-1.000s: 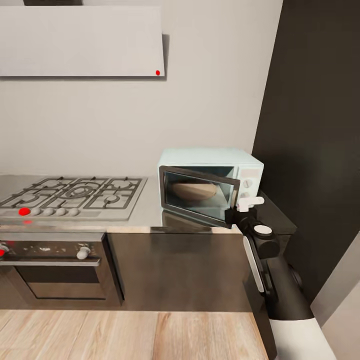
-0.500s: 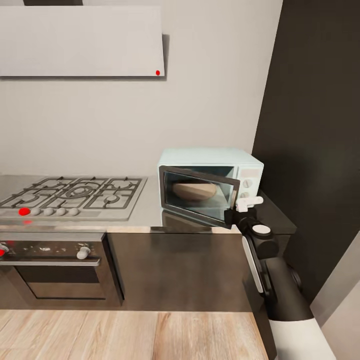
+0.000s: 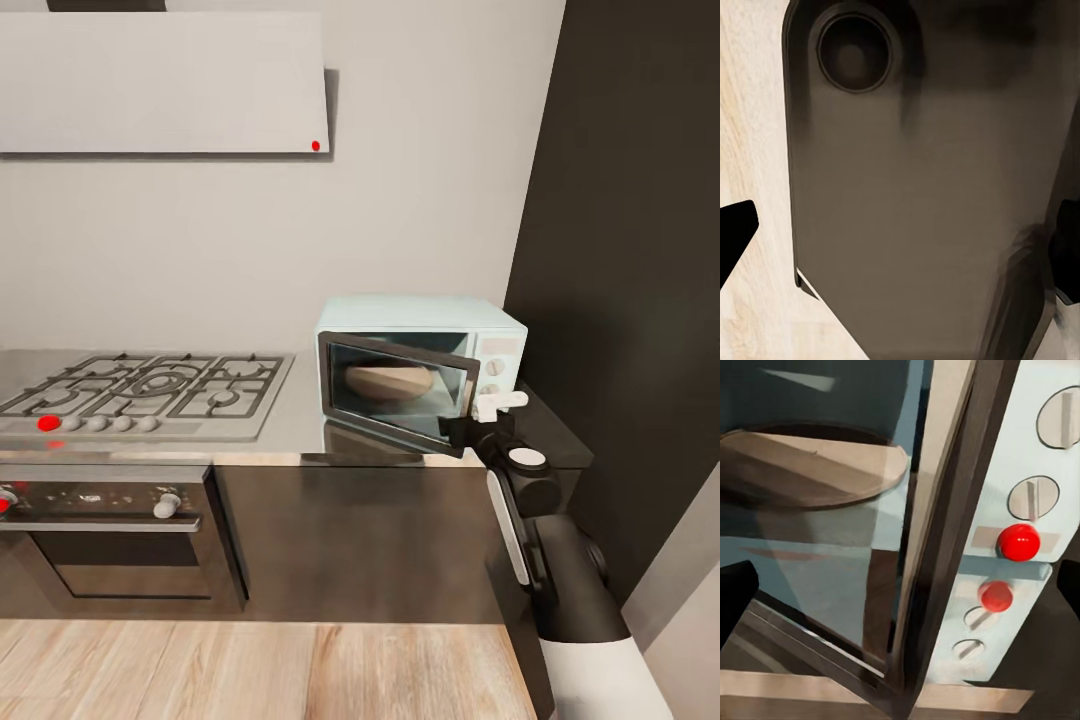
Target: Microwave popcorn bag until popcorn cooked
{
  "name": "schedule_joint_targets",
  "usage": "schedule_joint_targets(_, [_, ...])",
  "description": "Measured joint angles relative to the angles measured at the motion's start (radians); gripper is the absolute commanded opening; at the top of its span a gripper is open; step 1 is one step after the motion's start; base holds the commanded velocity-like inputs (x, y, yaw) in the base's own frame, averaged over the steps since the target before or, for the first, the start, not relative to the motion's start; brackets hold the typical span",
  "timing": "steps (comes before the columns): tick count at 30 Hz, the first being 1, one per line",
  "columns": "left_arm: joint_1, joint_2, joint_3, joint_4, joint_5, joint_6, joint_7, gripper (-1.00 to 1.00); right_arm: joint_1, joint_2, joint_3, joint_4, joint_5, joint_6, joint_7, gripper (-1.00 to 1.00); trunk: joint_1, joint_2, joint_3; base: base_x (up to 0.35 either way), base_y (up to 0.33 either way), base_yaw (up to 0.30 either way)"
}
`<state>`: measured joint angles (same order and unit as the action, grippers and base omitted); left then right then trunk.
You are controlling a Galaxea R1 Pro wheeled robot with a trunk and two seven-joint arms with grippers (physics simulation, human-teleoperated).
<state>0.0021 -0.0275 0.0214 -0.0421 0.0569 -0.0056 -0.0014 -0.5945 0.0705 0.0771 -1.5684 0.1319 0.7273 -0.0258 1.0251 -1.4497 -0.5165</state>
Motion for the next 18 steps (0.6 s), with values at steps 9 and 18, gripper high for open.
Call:
schedule_joint_targets(9, [0.0,0.0,0.0,0.0,0.0,0.0,0.0,1.0,-0.007,-0.027,-0.004,0.0,-0.011,0.001,0.131,1.0,0.0,0.0,0.0,0.0,0.0,0.0])
schedule_joint_targets(18, [0.0,0.0,0.0,-0.001,0.0,0.0,0.0,1.0,-0.007,-0.231,-0.13,0.002,-0.011,0.047,0.442,1.0,0.0,0.0,0.0,0.0,0.0,0.0])
